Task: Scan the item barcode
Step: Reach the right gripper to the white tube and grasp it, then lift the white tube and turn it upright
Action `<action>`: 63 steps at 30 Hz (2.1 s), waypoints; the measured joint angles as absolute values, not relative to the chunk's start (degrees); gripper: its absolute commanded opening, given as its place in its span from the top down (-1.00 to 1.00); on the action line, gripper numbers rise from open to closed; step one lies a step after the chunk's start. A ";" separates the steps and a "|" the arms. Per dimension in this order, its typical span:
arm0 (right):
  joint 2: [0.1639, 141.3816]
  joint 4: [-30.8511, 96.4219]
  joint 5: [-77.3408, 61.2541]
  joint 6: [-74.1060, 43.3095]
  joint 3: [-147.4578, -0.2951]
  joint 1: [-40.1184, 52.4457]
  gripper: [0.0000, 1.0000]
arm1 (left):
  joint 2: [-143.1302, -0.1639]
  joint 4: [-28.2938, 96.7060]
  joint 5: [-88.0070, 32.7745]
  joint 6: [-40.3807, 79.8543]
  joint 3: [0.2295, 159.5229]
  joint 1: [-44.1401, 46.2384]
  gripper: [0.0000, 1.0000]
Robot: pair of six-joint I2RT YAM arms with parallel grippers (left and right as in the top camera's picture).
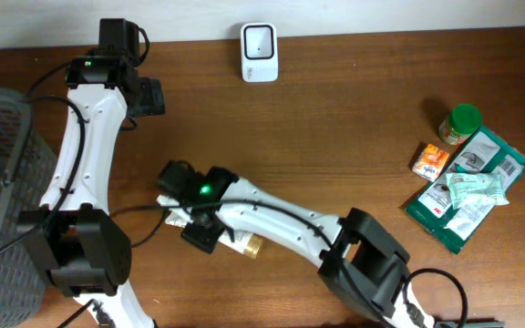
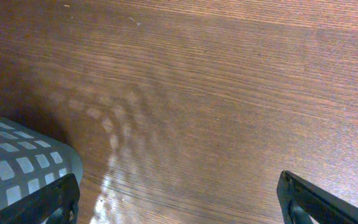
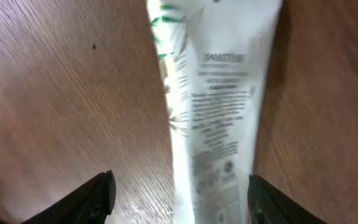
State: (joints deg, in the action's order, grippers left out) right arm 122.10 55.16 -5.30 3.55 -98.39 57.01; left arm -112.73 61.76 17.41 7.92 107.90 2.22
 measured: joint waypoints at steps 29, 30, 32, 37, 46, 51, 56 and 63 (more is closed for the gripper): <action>118.72 62.81 -10.20 -15.27 -99.72 28.69 0.35 | -112.73 61.78 17.41 7.94 107.90 2.22 -0.98; 118.65 63.18 -11.84 -16.38 -98.70 28.82 0.35 | -112.73 61.76 17.39 7.92 107.90 2.22 -0.98; 118.67 63.07 -14.28 -17.65 -94.17 29.12 0.34 | -112.73 61.76 17.41 7.92 107.90 2.22 -0.99; 118.56 57.06 -8.99 -18.09 -85.80 26.06 0.38 | -112.73 61.78 17.39 7.94 107.90 2.22 -0.98; 118.61 21.02 -10.04 -10.33 -84.73 18.83 -0.40 | -112.71 61.78 17.41 7.92 107.90 2.22 -0.99; 118.54 32.25 -21.91 -30.50 -86.41 19.42 -0.97 | -112.73 61.76 17.41 7.92 107.90 2.22 -0.98; 119.44 31.22 -13.04 -48.60 -86.41 29.80 -0.33 | -112.71 61.78 17.41 7.92 107.90 2.22 -0.98; 121.58 29.95 -7.29 -44.18 -86.08 31.48 0.91 | -112.71 61.76 17.41 7.94 107.90 2.22 -0.98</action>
